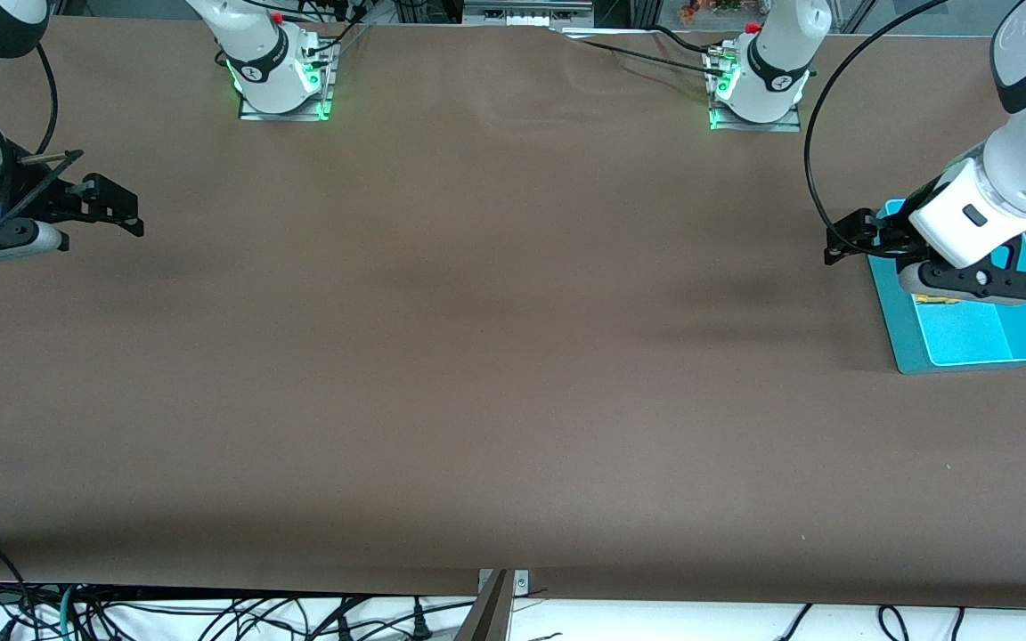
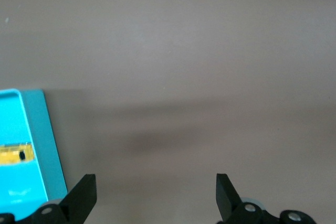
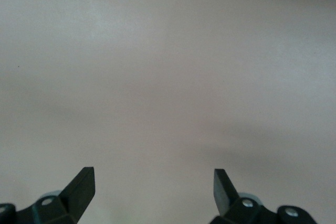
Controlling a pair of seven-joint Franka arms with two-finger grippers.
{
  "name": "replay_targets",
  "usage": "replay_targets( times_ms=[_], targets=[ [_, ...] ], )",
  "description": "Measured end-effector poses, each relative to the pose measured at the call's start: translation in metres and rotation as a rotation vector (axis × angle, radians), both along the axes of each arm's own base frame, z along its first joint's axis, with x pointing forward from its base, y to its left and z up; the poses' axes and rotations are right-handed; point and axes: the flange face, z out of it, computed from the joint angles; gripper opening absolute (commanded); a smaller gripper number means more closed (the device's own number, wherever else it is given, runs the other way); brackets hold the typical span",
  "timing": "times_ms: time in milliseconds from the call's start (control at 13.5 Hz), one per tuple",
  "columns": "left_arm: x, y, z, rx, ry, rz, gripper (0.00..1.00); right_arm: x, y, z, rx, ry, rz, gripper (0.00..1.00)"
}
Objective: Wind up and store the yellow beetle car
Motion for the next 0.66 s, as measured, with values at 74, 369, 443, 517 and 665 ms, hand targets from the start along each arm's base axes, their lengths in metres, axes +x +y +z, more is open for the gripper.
replay_targets(
  times_ms=[74,369,443,517,665],
  targets=[
    [0.000,0.004,0.000,0.002,0.004,0.017,1.00,0.000,0.000,0.000,0.000,0.000,0.000,1.00],
    [-0.002,0.012,-0.002,0.007,0.028,0.061,1.00,0.000,0.000,0.000,0.000,0.000,0.000,1.00],
    [-0.003,0.012,-0.002,0.009,0.037,0.070,1.00,0.000,0.000,0.000,0.000,0.000,0.000,1.00],
    [-0.003,0.013,-0.002,0.009,0.041,0.076,1.00,0.000,0.000,0.000,0.000,0.000,0.000,1.00],
    [-0.005,0.015,0.001,0.009,0.041,0.080,1.00,0.000,0.000,0.000,0.000,0.001,0.000,1.00]
  ],
)
